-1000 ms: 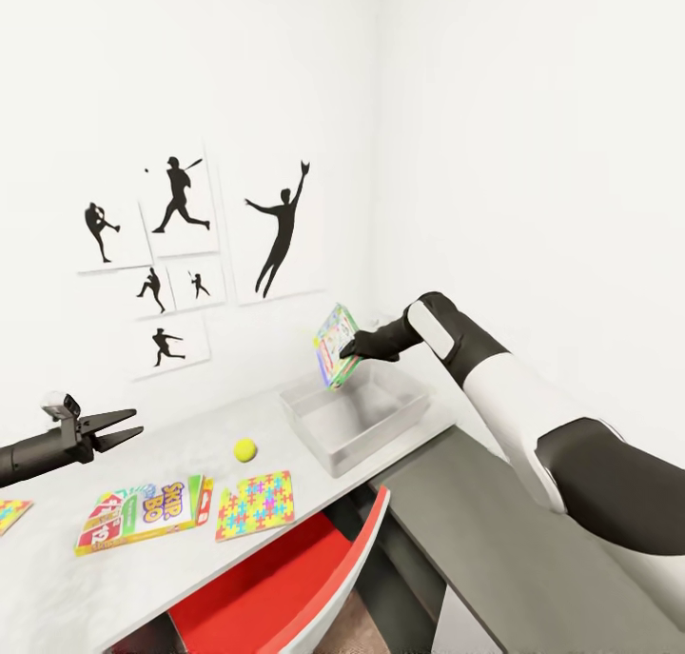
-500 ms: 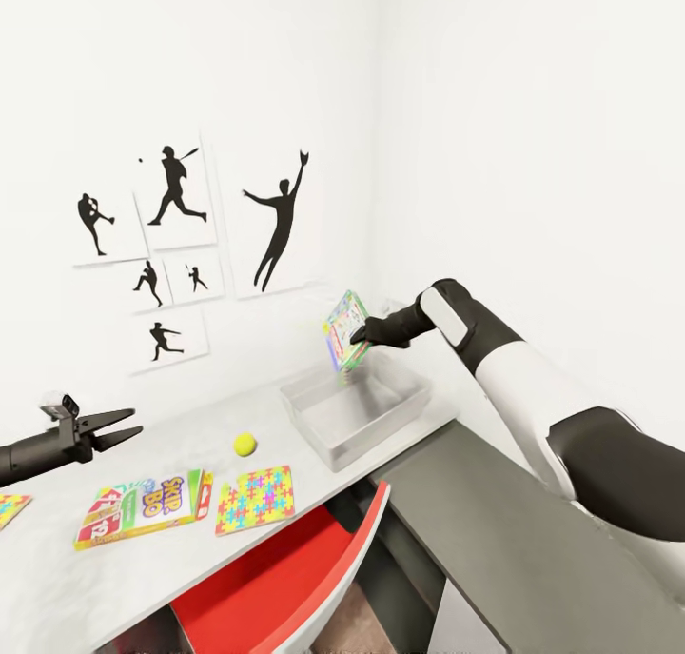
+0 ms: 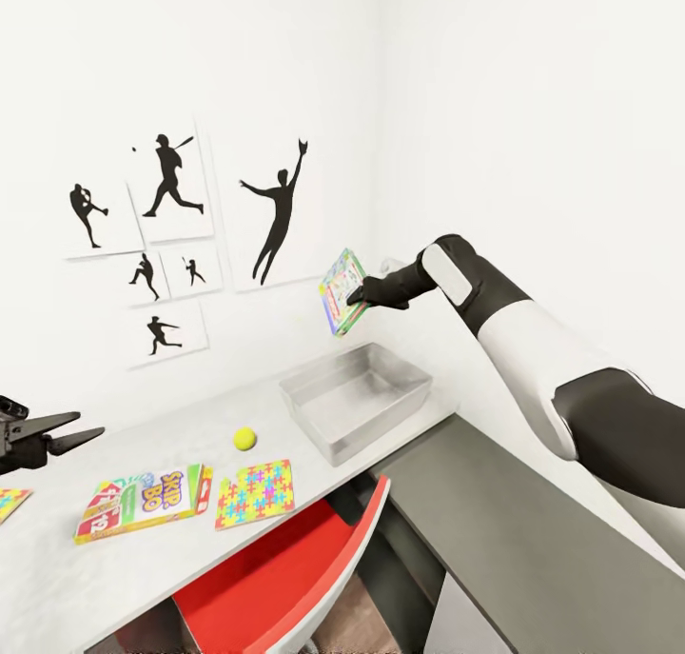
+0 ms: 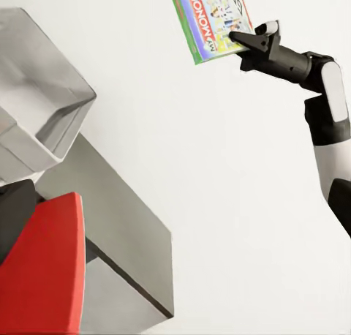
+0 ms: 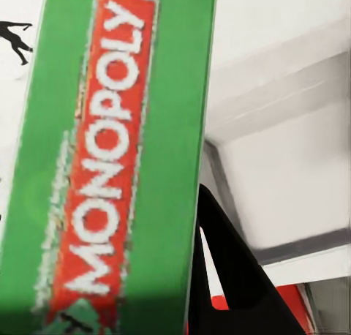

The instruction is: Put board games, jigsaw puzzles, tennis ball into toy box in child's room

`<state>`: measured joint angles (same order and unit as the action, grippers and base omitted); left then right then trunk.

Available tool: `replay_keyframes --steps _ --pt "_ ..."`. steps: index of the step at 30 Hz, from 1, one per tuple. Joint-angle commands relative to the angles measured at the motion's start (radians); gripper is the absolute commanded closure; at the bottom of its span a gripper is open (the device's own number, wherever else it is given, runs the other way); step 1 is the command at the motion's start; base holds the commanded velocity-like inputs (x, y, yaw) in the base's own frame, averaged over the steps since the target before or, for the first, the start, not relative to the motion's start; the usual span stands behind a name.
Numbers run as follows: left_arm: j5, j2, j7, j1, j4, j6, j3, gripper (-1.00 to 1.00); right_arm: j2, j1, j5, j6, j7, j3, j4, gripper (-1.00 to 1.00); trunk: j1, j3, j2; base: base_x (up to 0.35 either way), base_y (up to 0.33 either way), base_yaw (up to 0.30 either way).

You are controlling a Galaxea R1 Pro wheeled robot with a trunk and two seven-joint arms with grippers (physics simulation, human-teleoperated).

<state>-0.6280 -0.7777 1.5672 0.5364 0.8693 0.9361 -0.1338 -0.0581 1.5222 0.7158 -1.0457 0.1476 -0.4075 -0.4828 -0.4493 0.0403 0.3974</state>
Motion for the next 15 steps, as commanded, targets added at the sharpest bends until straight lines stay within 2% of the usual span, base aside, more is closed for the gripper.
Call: replay_keyframes --steps 1,4,9,15 --pt "-0.001 -0.003 0.004 0.000 0.000 0.011 0.001 -1.00 0.000 0.002 -0.008 -0.002 0.010 -0.002 0.005 1.00 -0.001 0.004 0.003 0.000 0.000 0.000" --pt "-0.003 -0.012 0.004 -0.004 0.002 0.012 0.001 -1.00 0.001 0.003 -0.008 -0.002 0.011 0.001 0.031 1.00 -0.001 0.009 0.003 0.000 0.000 0.000" --pt "-0.009 -0.045 0.004 -0.024 0.015 0.015 0.002 -1.00 0.000 0.002 -0.009 -0.002 0.011 0.020 0.048 1.00 -0.001 0.017 0.003 0.000 0.000 0.000" --pt "-0.013 -0.063 0.004 -0.071 0.104 0.050 0.002 -1.00 0.000 -0.001 -0.009 -0.002 0.011 0.025 0.050 1.00 -0.001 0.027 0.003 0.000 0.000 0.000"
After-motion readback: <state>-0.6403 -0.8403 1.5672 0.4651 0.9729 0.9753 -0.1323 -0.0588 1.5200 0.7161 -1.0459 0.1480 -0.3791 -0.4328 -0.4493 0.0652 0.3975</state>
